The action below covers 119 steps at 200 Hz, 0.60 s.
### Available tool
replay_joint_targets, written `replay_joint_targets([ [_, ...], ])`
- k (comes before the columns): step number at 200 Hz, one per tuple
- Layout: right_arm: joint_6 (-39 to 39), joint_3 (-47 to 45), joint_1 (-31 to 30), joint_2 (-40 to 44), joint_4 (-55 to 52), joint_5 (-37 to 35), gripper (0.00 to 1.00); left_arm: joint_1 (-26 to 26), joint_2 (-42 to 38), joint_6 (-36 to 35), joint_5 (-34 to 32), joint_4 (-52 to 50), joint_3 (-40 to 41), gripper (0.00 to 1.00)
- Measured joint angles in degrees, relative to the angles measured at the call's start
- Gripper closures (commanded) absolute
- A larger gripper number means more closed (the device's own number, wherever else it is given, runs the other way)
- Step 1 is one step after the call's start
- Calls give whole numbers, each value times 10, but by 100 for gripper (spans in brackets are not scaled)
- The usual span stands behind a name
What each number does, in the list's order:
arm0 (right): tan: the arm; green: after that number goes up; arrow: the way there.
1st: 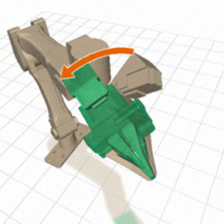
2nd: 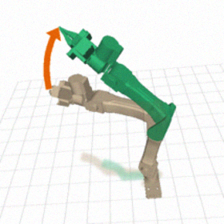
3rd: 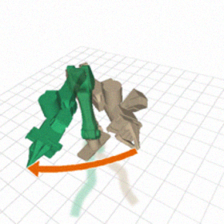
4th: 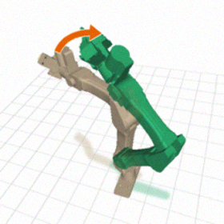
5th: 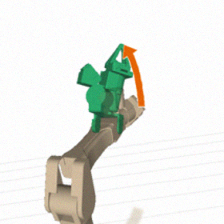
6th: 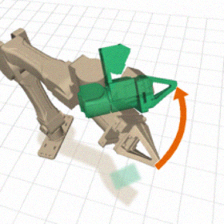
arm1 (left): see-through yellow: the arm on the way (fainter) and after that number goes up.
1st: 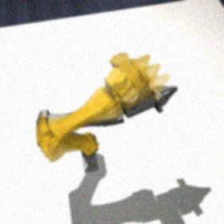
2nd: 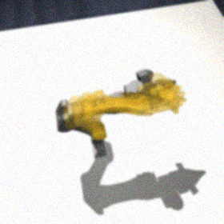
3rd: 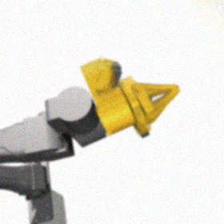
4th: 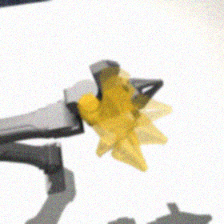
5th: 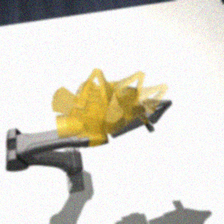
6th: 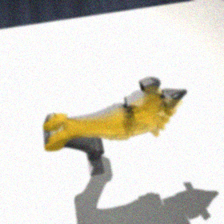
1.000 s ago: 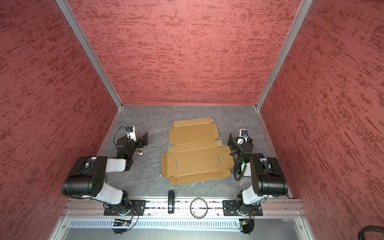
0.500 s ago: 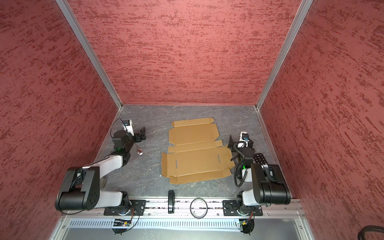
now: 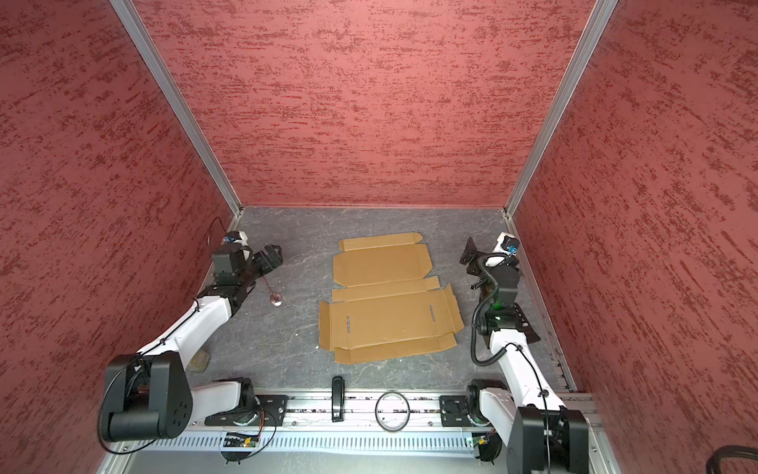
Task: Assemble paper box
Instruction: Rotate the paper box at the center of the table.
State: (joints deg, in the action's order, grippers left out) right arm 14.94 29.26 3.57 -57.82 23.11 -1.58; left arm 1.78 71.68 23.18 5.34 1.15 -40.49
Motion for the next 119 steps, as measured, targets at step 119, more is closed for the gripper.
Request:
replay_joint_targets([
  [119,107,44,-16,1,-233,130,1,-144,31,14,70,-189,-105,0],
])
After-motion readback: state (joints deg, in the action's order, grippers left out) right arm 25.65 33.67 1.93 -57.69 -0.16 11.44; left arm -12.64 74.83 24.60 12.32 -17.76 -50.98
